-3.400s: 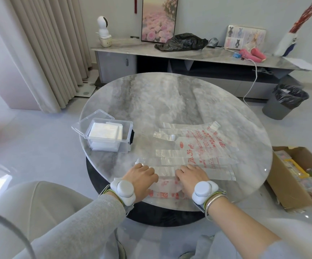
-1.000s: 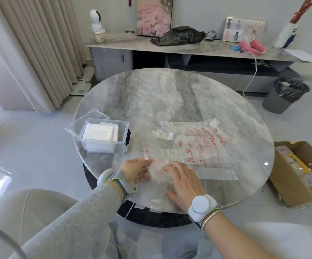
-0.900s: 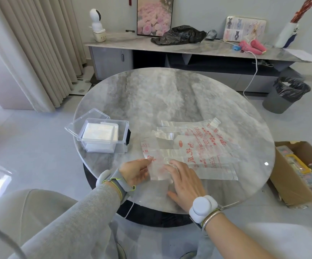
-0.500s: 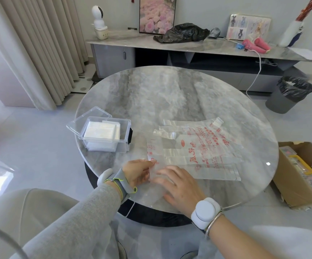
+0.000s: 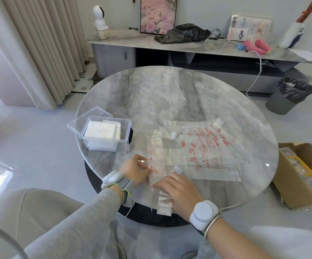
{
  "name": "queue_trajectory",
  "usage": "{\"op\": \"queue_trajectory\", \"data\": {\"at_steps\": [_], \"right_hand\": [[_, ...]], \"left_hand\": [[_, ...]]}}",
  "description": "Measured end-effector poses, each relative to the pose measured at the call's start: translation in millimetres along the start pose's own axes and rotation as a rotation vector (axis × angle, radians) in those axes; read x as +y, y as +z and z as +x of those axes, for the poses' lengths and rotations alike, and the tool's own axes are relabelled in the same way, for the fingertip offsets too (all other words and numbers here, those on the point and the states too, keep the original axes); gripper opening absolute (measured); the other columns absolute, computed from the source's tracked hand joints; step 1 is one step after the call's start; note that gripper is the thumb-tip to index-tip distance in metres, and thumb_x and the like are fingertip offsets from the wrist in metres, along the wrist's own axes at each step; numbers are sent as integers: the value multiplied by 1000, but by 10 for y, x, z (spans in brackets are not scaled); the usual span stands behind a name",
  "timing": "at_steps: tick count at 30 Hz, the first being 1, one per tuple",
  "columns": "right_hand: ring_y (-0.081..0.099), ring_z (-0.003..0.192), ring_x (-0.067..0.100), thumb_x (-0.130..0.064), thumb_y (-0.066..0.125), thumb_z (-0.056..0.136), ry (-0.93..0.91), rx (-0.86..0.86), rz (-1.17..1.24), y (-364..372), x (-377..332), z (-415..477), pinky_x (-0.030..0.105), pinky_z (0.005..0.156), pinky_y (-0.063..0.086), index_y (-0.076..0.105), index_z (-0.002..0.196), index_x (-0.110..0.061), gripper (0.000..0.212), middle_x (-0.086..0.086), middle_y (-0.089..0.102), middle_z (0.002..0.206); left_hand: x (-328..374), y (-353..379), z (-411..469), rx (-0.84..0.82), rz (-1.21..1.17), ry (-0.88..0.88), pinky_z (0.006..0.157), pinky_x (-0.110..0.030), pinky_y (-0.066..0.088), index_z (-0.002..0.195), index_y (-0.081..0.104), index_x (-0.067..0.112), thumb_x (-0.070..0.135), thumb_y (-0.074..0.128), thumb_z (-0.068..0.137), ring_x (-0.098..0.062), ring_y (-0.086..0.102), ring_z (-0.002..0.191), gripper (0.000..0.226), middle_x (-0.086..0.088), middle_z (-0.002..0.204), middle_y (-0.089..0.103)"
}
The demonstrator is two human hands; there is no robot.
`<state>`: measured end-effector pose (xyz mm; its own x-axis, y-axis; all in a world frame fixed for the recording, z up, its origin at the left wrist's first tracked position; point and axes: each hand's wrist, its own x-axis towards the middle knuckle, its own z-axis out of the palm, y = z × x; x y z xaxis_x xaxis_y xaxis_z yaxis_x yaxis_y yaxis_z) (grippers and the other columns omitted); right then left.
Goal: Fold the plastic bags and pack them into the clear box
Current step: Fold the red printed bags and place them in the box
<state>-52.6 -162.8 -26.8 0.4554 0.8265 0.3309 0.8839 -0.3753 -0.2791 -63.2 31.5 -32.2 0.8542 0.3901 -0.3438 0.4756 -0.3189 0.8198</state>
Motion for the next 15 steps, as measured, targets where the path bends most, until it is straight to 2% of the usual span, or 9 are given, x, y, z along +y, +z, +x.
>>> {"op": "queue_trajectory", "data": {"at_steps": [1,3,6,9,12,15], "right_hand": [[52,89,9,12,68,53,44,-12,25,-5,-27,-2,13,67,38,65,102,-21,60,-10,62,93],[53,94,6,9,63,62,196,-18,106,-32,-75,10,10,70,34,64,111,-25,60,-10,61,99],[52,105,2,4,60,76,379,-46,191,-29,-92,26,9,76,37,49,129,-37,68,-13,56,112],[48,98,-2,-2,57,78,482,-66,263,-1,-89,51,8,73,37,45,128,-43,66,-18,56,106],[51,96,0,2,51,74,521,-121,304,57,-92,16,17,76,43,44,127,-45,72,-18,58,103],[52,96,0,8,44,71,556,-189,347,125,-73,-44,14,72,41,44,126,-45,77,-17,60,107]], "left_hand": [[-31,-34,-19,40,178,80,71,-33,55,111,51,27,28,75,81,-13,65,78,39,9,100,63],[-80,-118,-69,90,450,281,76,-30,52,122,48,31,28,68,83,-4,61,86,43,15,114,55],[-144,-221,-165,-36,629,550,81,-23,45,127,49,32,21,60,84,-2,48,108,45,17,123,48],[-273,-240,-233,-171,634,602,96,-24,38,122,58,28,23,60,78,-7,42,118,44,13,119,55],[-387,-217,-261,-140,564,592,98,-24,37,116,62,32,36,61,72,-4,43,116,44,16,115,57],[-430,-159,-265,-104,561,649,96,-22,35,108,65,34,43,69,74,-1,42,111,36,20,110,55]]}}
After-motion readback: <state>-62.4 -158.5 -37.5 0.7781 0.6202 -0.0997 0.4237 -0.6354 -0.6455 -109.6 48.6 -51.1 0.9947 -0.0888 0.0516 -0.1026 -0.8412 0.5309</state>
